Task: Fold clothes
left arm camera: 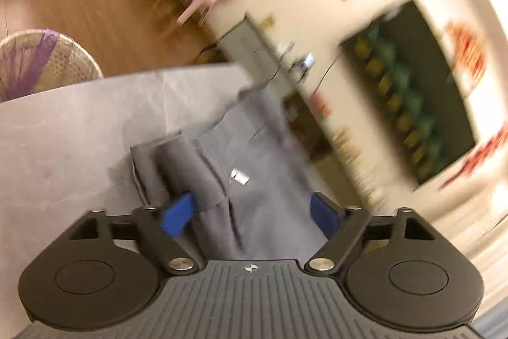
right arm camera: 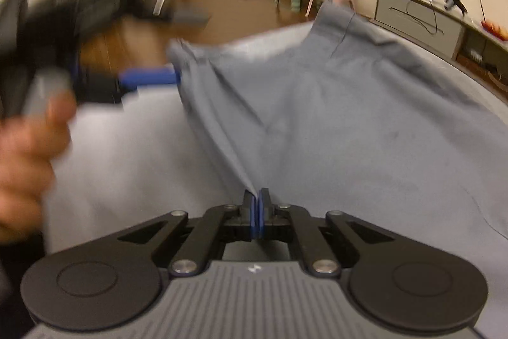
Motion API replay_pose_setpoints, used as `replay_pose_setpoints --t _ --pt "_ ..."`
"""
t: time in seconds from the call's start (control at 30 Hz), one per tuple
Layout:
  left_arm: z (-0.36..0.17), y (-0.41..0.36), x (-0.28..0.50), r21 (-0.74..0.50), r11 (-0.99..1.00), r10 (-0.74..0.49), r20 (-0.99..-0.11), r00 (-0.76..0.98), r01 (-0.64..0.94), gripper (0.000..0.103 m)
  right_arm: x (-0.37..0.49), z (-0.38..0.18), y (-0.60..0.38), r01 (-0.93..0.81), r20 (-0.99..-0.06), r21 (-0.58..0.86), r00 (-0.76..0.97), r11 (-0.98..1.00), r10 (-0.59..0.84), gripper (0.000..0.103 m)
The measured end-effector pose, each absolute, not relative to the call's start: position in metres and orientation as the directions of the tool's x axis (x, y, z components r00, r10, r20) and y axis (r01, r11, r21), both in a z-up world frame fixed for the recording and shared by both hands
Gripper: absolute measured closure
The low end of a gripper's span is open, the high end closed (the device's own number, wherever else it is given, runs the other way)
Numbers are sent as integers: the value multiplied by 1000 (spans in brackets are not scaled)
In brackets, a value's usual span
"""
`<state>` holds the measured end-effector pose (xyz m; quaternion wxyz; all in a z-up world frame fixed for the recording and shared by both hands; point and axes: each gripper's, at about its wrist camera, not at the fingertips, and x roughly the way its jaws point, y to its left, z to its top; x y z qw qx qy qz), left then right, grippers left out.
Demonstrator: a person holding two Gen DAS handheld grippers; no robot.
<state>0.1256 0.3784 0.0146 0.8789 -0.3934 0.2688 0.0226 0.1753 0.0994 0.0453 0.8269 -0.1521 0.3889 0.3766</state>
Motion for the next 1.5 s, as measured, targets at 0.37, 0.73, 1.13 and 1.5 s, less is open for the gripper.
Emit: replay_pose_setpoints --t 0.37,0.73,1.13,1.5 --pt "20 368 156 -421 810 12 -686 728 -410 64 237 152 88 -848 -698 -23 392 530 599 56" --pt "30 339 138 -284 891 115 -613 782 -354 75 440 95 196 -819 -785 -311 507 482 356 52" --pt "19 369 144 -428 838 0 -620 785 -338 76 517 104 159 -886 -867 285 -75 366 493 100" --pt "11 379 147 -462 802 -7 -642 767 -379 75 524 78 196 -805 -855 163 173 570 489 69"
